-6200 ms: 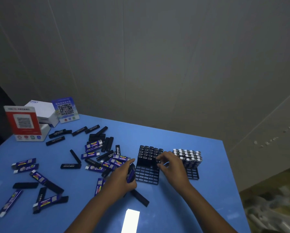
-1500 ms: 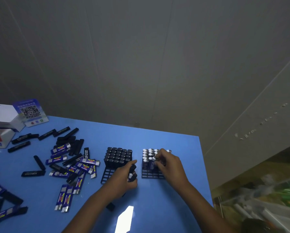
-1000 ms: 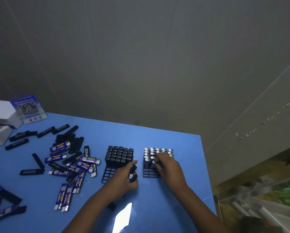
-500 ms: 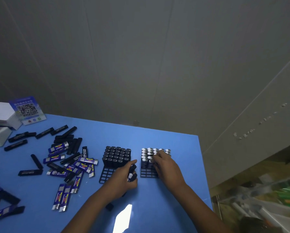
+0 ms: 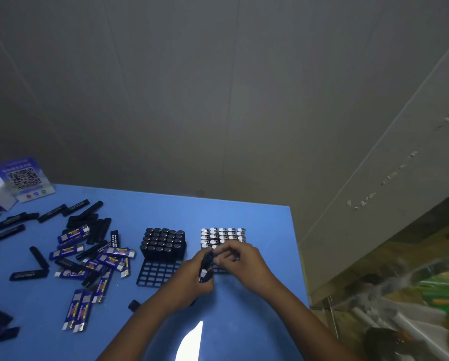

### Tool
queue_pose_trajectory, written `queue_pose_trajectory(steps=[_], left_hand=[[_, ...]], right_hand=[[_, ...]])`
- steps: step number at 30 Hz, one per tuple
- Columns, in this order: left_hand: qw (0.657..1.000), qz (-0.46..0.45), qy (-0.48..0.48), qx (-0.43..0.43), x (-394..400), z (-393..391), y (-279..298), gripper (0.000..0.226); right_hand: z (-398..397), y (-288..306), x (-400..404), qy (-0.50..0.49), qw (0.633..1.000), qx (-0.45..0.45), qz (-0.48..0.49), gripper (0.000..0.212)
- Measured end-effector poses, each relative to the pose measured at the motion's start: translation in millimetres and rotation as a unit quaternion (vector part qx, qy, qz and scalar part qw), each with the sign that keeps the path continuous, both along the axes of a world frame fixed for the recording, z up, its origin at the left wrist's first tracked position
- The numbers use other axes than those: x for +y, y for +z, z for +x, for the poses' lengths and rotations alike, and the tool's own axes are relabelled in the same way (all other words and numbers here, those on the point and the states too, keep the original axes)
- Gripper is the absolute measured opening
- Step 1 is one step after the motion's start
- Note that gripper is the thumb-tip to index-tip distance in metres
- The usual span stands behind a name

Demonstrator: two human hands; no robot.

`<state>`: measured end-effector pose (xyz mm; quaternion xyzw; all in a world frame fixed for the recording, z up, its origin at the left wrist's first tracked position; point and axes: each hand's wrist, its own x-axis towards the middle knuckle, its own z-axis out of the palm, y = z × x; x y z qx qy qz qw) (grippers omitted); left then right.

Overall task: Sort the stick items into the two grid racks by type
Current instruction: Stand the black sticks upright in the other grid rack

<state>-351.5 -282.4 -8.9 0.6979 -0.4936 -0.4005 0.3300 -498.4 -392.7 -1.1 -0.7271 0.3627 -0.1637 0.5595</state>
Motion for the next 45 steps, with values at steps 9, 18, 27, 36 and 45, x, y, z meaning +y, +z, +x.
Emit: queue_pose_trajectory(steps=[9,18,27,36,45], left_hand=[[1.000,0.012,-0.010,-0.001,-4,-31,12,0.067],[1.000,-0.001,-0.001,0.005,0,-40,21,0.058],[1.000,-0.003,0.010,-0.005,-4,-53,33,0.057],[1.000,-0.003,0.014,0.008,-13,-50,36,0.060],[0.999,0.003,0.044,-0.013,-12,-24,22,0.061]], right_hand=[[-21,0,-3,0.014,0.998,-0.018,0.057,0.011],[-27,0,-7,0.050,0.996,-0.019,0.064,0.008],[-35,7,-10,0.036,0.998,-0.027,0.042,0.008],[-36,11,-20,0.003,0.999,-0.031,0.036,0.008],[-34,8,-39,-0.065,0.992,-0.084,0.066,0.009]])
